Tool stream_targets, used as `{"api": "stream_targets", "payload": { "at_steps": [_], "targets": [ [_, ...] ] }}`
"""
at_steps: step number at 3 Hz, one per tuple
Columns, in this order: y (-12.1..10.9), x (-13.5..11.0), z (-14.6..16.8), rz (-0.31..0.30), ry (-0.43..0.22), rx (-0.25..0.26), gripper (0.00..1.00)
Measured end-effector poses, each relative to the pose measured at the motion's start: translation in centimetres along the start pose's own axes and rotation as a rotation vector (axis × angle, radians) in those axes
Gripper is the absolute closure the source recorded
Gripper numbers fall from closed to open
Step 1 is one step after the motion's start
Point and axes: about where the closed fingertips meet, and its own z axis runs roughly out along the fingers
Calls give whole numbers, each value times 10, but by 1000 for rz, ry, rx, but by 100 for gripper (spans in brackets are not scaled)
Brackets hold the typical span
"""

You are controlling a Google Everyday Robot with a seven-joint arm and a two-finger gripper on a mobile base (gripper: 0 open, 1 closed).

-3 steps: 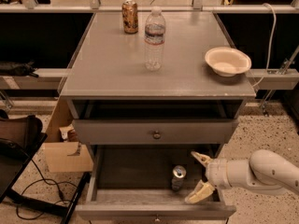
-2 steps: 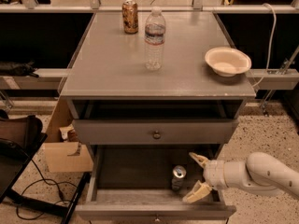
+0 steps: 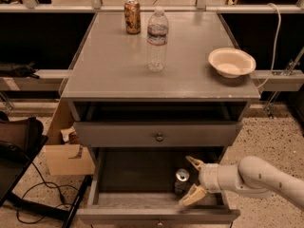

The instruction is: Pick redbull can from middle drawer and place on counter

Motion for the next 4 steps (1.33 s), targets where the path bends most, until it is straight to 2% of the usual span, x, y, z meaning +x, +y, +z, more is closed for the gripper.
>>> {"api": "stream_targets", "payload": {
  "at_steps": [1,2,3,4],
  "targets": [
    [-14,0,27,-12,-3,-14,4],
    [-24,2,41,-11,-4,-25,27],
    [-24,2,41,-11,-4,-25,58],
    [-24,2,41,-11,-4,-25,81]
  ]
}}
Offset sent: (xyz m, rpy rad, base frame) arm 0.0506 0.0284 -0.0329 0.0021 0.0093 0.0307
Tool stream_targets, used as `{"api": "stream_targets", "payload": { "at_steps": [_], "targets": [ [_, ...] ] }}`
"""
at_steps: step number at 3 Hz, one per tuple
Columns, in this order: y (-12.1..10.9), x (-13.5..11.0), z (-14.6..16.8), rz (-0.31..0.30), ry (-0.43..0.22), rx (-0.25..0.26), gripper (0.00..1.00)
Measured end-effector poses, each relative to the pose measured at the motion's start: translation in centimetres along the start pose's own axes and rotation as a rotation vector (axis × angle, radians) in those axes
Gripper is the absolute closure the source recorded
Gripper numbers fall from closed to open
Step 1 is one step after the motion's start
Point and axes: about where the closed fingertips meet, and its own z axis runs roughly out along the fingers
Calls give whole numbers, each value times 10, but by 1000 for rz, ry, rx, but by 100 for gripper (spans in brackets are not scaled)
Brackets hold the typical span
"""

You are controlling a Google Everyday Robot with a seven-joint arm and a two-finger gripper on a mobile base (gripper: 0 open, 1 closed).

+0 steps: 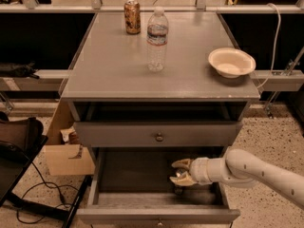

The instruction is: Pick redbull can from middle drawer and place on counter

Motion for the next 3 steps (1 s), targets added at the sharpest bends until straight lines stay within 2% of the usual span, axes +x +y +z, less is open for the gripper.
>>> {"api": "stream_targets", "payload": {
  "at_steps": [1,2,3],
  "targets": [
    [0,0,0,0,0,0,100],
    [8,-19,-9,-21,8,4,100],
    [40,-71,-31,-44,41,-20,100]
  ]
}}
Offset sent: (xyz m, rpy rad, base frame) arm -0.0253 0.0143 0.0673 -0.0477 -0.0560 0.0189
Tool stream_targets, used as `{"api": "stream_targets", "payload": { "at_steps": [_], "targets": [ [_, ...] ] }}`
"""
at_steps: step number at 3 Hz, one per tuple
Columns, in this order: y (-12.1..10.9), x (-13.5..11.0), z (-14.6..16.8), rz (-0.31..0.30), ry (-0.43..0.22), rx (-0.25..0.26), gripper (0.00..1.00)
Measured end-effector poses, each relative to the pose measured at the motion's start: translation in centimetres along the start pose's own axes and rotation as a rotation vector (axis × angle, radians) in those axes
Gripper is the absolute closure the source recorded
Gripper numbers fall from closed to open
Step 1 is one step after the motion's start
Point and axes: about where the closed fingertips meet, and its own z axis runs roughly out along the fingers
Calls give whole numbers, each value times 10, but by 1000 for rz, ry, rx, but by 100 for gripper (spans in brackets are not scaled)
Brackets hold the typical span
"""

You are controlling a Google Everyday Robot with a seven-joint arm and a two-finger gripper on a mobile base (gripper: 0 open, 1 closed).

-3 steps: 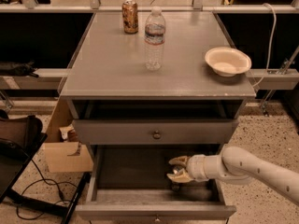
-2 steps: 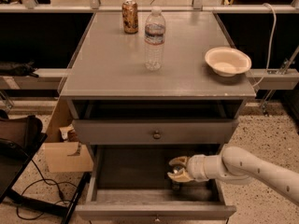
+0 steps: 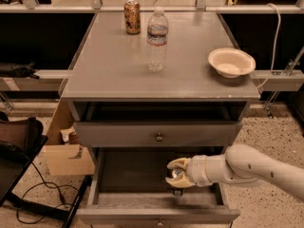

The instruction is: Pick redbull can from middle drawer and place on counter

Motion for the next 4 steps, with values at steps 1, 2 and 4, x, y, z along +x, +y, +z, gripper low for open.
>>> {"api": "stream_targets", "payload": {
  "at_steps": [1,2,4],
  "targets": [
    [65,-103,-21,1,28,-146,100],
    [71,-196,-53,-31,75,-197,100],
    [37,-401,-136,-278,265,-72,100]
  ]
}}
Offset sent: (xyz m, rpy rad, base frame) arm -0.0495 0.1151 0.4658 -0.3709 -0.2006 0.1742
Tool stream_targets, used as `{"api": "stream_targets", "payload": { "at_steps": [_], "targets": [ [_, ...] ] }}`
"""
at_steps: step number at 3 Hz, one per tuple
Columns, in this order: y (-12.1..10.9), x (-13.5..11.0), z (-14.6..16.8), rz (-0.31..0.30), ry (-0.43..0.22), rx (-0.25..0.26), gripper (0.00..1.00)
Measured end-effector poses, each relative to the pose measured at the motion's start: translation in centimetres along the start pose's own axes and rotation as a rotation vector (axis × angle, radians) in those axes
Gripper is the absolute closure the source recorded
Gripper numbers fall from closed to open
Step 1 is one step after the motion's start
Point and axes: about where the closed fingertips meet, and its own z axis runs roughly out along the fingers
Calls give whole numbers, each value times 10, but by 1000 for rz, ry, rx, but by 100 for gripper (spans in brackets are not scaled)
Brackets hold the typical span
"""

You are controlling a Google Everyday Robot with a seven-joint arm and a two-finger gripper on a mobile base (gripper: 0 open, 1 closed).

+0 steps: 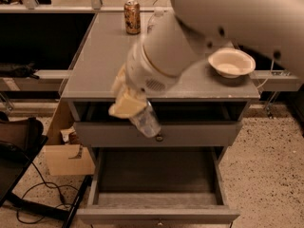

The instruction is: Pick redbull can from middle drawer and place on counter

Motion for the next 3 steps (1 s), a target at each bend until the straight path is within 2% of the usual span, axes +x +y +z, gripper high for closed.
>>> {"api": "stream_targets", "payload": {
  "at_steps": [1,2,3],
  "targets": [
    [-49,-55,-29,-4,24,83,100],
    [-115,-102,-48,72,-58,190,100],
    [-141,-137,-79,81,-143,263,100]
  ]
}}
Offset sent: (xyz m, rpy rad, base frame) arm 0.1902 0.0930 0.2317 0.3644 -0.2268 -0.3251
